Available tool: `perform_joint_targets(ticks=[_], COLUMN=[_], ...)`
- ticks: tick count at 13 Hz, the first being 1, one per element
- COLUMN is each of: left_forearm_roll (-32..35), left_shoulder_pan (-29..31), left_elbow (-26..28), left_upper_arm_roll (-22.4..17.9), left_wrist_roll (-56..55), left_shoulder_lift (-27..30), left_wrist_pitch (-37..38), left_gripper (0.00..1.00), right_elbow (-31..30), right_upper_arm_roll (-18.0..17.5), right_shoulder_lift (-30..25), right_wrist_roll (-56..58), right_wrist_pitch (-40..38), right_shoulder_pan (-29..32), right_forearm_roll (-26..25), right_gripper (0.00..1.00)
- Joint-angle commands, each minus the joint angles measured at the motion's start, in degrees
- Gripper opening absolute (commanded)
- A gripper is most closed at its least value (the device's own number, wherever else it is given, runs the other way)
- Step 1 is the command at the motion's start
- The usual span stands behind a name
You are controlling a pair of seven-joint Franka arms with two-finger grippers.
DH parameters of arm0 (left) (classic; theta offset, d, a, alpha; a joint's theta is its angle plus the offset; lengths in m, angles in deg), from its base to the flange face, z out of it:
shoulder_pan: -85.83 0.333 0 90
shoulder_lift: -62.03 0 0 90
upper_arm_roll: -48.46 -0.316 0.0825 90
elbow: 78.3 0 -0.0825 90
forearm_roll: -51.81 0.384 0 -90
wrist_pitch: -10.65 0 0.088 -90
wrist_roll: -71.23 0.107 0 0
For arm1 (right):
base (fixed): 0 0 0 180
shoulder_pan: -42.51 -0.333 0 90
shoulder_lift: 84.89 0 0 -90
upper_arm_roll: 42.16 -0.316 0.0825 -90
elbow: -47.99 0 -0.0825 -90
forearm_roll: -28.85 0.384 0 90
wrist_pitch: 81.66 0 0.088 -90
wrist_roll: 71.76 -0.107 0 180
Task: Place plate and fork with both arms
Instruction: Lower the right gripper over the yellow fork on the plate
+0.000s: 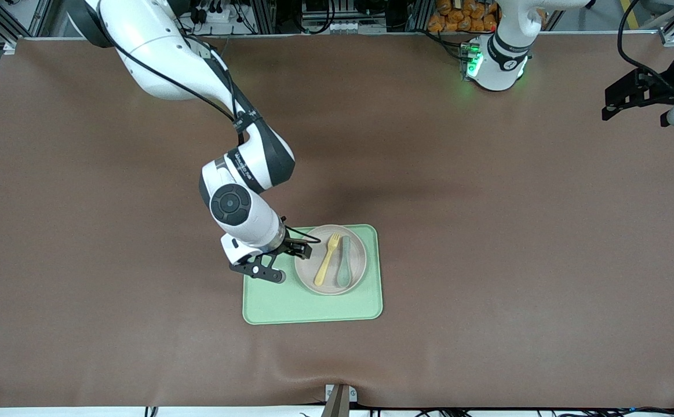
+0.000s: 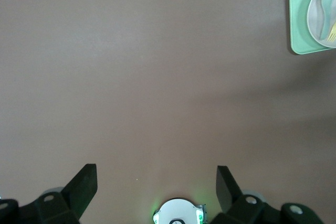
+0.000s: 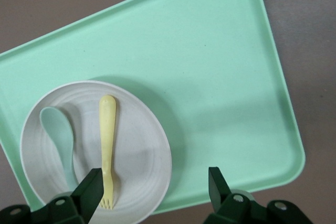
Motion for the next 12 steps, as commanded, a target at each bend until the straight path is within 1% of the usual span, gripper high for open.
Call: perform_joint_targets(ticks=[1, 4, 6, 8, 10, 12], left_forearm_roll=[0.8, 1.1, 1.1, 1.0, 0.7, 0.6], left_shoulder_pan=[-0.1, 0.1, 2.1, 2.6, 4.2, 3.7], left_elbow=[1.2, 1.2, 1.2, 1.2, 1.4, 1.3], left_upper_arm_roll=[-0.3, -0.9, -0.8, -0.9, -0.5, 0.3], left_wrist_roll=[1.6, 5.4, 5.3, 5.3, 4.5, 2.4], left_shoulder_lift=[1.1, 1.2, 1.2, 1.9, 2.6, 2.6], left_wrist_pitch=[-0.2, 0.1, 0.3, 0.5, 0.6, 0.8], left_gripper=[1.00, 1.00, 1.00, 1.00, 1.00, 1.00], right_elbow=[6.0, 11.2, 13.2, 15.0, 15.1, 15.5], right_upper_arm_roll=[0.5, 0.6, 1.2, 1.4, 1.3, 1.6], right_shoulder_lift=[4.6, 8.8, 10.9, 12.8, 13.6, 15.3], right_wrist_roll=[-1.3, -6.3, -10.0, -11.0, -10.9, -11.0], right_wrist_pitch=[-0.3, -0.7, -0.2, -0.2, 1.1, 3.2], right_shoulder_pan=[-1.3, -3.1, -3.8, -5.1, -5.6, -7.4], right_forearm_roll=[-0.7, -0.8, -0.8, -0.8, -0.8, -0.8], right_gripper=[0.70, 0.69, 0.70, 0.69, 0.64, 0.58])
